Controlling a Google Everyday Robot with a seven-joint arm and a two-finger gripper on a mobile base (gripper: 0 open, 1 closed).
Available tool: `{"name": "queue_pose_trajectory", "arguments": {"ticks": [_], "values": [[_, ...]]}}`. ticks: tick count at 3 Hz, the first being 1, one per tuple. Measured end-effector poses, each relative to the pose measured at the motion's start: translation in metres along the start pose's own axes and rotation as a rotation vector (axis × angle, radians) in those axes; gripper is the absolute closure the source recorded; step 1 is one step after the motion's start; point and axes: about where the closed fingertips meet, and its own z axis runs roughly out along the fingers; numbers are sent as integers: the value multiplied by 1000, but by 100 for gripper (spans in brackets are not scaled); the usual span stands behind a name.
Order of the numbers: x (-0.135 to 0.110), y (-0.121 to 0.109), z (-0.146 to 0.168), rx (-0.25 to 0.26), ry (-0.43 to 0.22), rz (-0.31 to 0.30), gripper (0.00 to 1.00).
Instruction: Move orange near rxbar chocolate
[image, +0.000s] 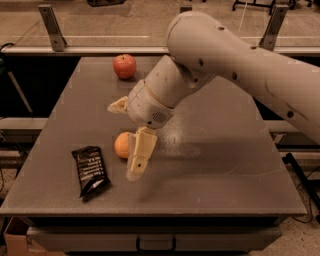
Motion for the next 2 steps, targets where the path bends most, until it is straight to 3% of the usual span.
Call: {"name": "queue_pose_trajectory", "arguments": {"ticks": [2], "values": [[23, -21, -125, 245, -18, 91, 0]]}}
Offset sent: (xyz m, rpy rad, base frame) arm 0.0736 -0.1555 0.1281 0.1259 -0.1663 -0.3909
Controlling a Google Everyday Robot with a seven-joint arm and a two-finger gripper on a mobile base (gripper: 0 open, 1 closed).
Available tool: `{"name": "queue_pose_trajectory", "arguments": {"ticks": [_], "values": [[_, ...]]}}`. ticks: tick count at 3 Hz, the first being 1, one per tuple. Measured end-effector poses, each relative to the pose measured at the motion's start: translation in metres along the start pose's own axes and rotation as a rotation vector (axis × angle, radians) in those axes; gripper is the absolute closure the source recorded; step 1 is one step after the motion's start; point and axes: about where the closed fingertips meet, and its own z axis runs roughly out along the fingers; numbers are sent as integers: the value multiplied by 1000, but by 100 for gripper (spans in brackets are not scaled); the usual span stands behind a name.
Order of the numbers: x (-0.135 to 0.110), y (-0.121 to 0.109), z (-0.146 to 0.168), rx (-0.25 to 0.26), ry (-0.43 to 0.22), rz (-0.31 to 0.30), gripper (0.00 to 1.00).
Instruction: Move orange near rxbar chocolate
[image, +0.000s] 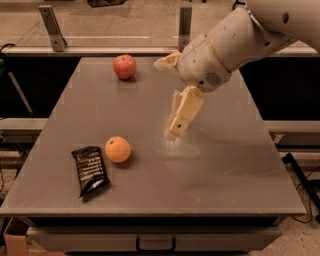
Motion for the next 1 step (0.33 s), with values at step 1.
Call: {"name": "queue_pose_trajectory", "arguments": {"ticks": [1], "values": [[-1, -4, -7, 16, -1, -1, 0]]}}
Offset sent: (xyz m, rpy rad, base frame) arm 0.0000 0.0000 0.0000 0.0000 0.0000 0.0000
